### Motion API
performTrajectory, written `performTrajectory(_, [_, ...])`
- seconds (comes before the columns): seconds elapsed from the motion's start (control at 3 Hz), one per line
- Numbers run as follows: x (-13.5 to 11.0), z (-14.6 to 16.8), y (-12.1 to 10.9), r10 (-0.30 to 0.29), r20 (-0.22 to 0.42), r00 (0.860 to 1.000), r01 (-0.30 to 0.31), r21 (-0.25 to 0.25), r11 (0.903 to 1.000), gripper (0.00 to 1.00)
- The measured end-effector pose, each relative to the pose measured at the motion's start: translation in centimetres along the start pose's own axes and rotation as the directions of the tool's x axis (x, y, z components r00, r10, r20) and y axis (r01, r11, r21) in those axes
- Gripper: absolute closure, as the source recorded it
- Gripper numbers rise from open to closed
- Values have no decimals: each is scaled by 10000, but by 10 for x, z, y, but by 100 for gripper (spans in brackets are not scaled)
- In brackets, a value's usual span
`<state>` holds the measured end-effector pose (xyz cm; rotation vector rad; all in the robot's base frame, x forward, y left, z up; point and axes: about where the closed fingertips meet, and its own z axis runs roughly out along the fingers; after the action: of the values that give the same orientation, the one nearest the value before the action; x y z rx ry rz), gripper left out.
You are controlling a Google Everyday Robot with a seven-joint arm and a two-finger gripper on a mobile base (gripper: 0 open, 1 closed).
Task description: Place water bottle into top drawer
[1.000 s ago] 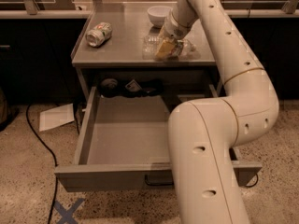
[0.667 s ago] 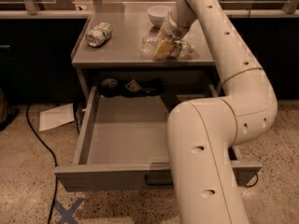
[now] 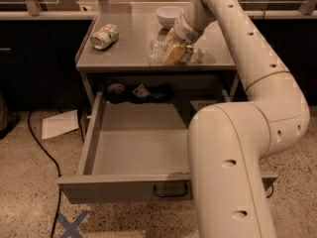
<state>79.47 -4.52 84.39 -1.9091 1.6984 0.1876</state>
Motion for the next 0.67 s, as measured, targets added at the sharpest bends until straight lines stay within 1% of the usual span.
performTrajectory(0.33, [-8,-6,25,-350,800,9962,370,-241,9990,100])
performTrajectory(0.67, [-18,-6,58,-523,1411,9886,597,-490,9970,100])
